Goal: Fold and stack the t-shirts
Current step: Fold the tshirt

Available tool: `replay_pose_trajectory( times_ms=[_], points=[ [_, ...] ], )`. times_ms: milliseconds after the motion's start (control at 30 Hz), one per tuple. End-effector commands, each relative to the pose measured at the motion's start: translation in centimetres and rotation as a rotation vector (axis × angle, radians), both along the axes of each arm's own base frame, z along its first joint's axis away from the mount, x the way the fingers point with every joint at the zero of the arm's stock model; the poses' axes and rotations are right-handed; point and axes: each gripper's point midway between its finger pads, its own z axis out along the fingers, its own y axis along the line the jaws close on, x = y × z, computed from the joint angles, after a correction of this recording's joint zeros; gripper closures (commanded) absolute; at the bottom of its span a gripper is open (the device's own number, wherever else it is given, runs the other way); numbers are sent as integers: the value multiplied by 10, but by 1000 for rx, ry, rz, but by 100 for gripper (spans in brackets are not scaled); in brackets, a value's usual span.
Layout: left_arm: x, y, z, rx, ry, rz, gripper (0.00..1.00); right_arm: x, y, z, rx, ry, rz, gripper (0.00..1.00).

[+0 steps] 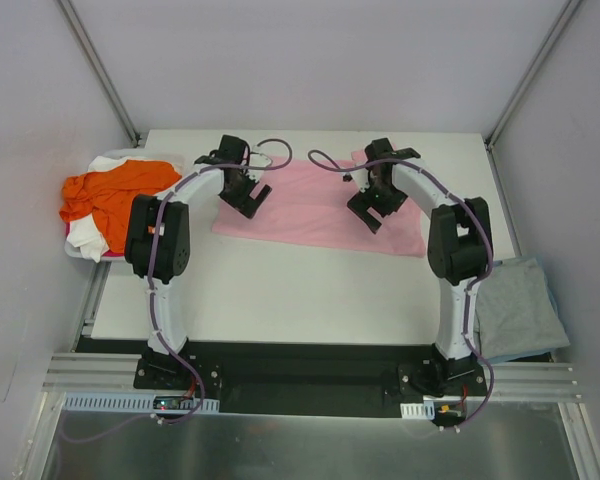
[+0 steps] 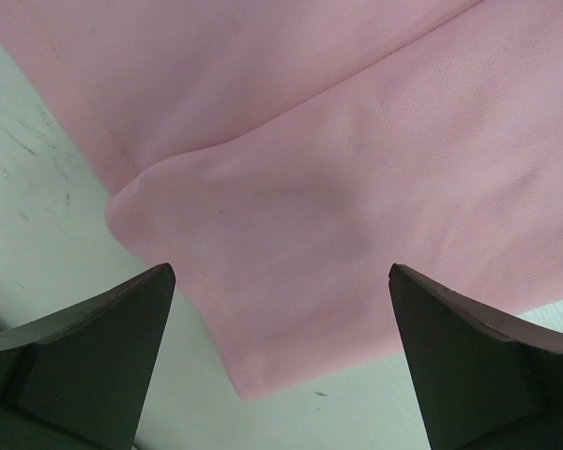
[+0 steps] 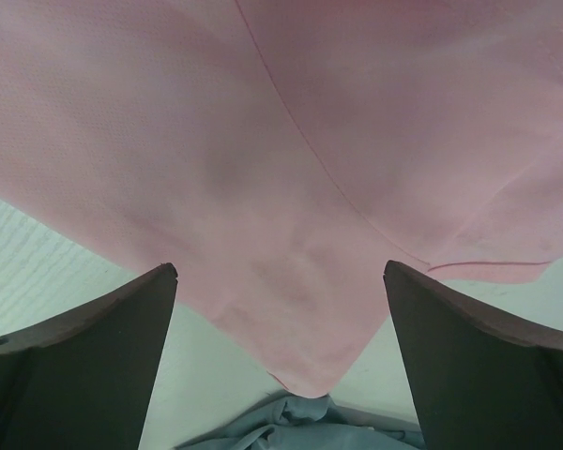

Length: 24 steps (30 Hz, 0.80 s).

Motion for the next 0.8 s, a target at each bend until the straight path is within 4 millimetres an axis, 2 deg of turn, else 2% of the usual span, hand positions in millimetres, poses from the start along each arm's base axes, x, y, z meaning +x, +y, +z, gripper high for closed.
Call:
replay_pose_trajectory(
  times_ms=[0, 367, 767],
  points=[
    [9, 2, 11, -36, -4, 23, 1, -14, 3, -4, 60, 76, -21, 2],
    [14, -6, 4, -83, 41, 40, 1, -15, 3, -20, 93, 146, -35, 0],
    [-2, -4, -11, -72, 104, 34, 1, -20, 1, -26, 130, 195, -40, 0]
  ],
)
